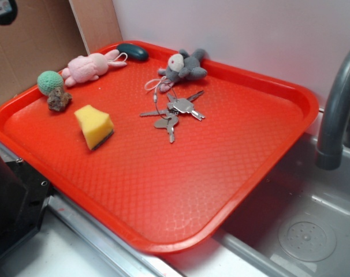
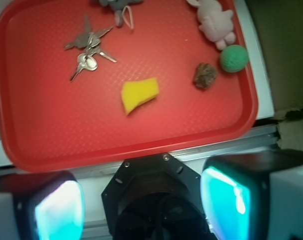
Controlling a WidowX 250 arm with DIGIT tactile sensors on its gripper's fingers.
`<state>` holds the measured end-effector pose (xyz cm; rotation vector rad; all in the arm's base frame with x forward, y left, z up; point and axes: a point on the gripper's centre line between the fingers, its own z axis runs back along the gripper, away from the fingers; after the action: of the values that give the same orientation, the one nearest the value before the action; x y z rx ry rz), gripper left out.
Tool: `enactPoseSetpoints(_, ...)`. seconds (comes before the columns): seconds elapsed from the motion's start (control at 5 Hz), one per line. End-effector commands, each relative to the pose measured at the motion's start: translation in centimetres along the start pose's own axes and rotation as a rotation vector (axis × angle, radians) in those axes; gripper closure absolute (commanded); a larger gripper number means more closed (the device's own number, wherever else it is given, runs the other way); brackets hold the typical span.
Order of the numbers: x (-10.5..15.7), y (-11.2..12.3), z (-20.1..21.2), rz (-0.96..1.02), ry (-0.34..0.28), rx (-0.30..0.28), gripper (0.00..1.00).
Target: Grab the rock.
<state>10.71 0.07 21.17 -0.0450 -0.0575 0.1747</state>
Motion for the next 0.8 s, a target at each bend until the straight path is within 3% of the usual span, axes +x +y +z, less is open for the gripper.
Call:
enactPoseSetpoints(0.0, 0.3, 0.0, 0.4, 0.000, -0.014, 0.002, 0.00)
enactPoseSetpoints(0.2, 1.6, 5.1, -4.4, 0.263, 0.199, 0.001, 0.00)
enactPoseSetpoints(0.4, 2.5, 10.4, -6.7, 0.515, 0.181, 0.035, 0.00)
enactPoseSetpoints(0.6, 2.3, 13.7, -9.2, 0.767, -0.001, 0.077, 0.00)
